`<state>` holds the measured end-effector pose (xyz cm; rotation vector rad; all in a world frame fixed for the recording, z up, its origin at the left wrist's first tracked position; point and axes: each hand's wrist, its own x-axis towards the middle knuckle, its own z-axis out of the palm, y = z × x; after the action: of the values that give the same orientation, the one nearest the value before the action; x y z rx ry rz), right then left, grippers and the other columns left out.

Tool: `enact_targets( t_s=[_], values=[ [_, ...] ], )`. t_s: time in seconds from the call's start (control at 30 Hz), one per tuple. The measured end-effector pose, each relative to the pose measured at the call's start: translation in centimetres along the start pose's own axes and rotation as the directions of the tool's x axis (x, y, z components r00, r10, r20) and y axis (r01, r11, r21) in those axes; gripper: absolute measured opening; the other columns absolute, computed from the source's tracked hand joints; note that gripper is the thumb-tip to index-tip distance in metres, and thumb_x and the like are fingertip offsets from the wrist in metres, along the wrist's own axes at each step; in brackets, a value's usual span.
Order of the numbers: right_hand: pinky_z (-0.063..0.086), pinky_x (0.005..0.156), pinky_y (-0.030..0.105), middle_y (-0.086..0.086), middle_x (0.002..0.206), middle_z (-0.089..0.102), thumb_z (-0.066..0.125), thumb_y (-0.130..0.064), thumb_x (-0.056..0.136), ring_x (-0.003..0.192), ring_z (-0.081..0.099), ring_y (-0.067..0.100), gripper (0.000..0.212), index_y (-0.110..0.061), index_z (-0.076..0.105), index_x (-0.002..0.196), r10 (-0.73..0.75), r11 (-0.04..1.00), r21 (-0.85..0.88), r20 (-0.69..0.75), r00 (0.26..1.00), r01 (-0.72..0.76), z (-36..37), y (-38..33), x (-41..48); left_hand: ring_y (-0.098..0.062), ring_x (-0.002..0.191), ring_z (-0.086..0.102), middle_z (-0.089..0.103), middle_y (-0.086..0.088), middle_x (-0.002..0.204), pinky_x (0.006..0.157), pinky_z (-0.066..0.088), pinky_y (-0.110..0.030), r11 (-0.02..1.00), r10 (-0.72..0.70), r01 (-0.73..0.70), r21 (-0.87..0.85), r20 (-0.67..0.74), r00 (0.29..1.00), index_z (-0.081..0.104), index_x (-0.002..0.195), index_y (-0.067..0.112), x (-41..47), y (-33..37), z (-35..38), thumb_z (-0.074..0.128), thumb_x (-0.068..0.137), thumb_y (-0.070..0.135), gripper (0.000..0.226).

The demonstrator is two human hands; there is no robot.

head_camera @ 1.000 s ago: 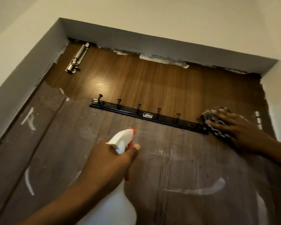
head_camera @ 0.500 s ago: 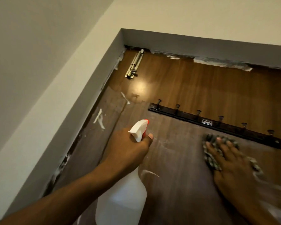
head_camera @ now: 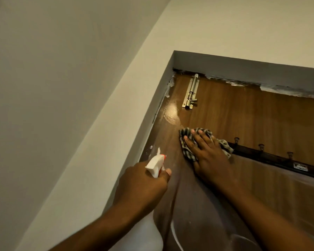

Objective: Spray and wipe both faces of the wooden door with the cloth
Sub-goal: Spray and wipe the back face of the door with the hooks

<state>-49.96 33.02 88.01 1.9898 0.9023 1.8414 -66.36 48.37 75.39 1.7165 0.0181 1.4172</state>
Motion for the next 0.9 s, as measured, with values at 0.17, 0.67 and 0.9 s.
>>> enact_targets(
  t_s=[0.17, 0.67, 0.9],
  values=[
    [0.002, 0.124, 0.05, 0.008, 0.166, 0.012, 0.042, -0.04, 0.099, 0.153, 0.004, 0.028, 0.064, -0.03, 0.018, 0.158, 0.335, 0.942, 0.05, -0.063, 0.94, -0.332, -0.3, -3.9, 10.0, -0.014, 0.099, 0.062, 0.064, 0.0, 0.117, 0.088, 0.047, -0.023, 0.999, -0.019, 0.021, -0.044, 0.051, 0.999, 0.053, 0.125, 0.021, 1.4, -2.5, -3.8, 0.056, 0.086, 0.047, 0.048],
    [0.0, 0.122, 0.052, 0.001, 0.165, 0.02, 0.032, -0.055, 0.094, 0.152, 0.01, 0.031, 0.06, -0.042, 0.029, 0.152, 0.36, 0.931, 0.085, -0.074, 0.93, -0.354, 1.4, -11.6, 11.2, -0.022, 0.078, 0.069, 0.071, -0.005, 0.095, 0.084, 0.056, -0.037, 0.985, -0.05, 0.068, -0.16, 0.112, 0.992, 0.057, 0.108, 0.031, 2.3, -5.5, -9.7, 0.061, 0.082, 0.044, 0.029],
    [0.02, 0.119, 0.054, 0.005, 0.155, 0.042, 0.044, -0.045, 0.089, 0.145, 0.032, 0.034, 0.057, -0.027, 0.053, 0.142, -0.014, 0.988, 0.153, -0.067, 0.998, 0.024, 3.6, -21.0, 7.0, -0.021, 0.058, 0.067, 0.071, -0.005, 0.073, 0.066, 0.054, -0.033, 0.982, -0.016, 0.016, -0.188, 0.005, 1.0, 0.066, 0.106, 0.028, 2.7, -5.9, -12.5, 0.069, 0.079, 0.041, 0.03]
  ],
)
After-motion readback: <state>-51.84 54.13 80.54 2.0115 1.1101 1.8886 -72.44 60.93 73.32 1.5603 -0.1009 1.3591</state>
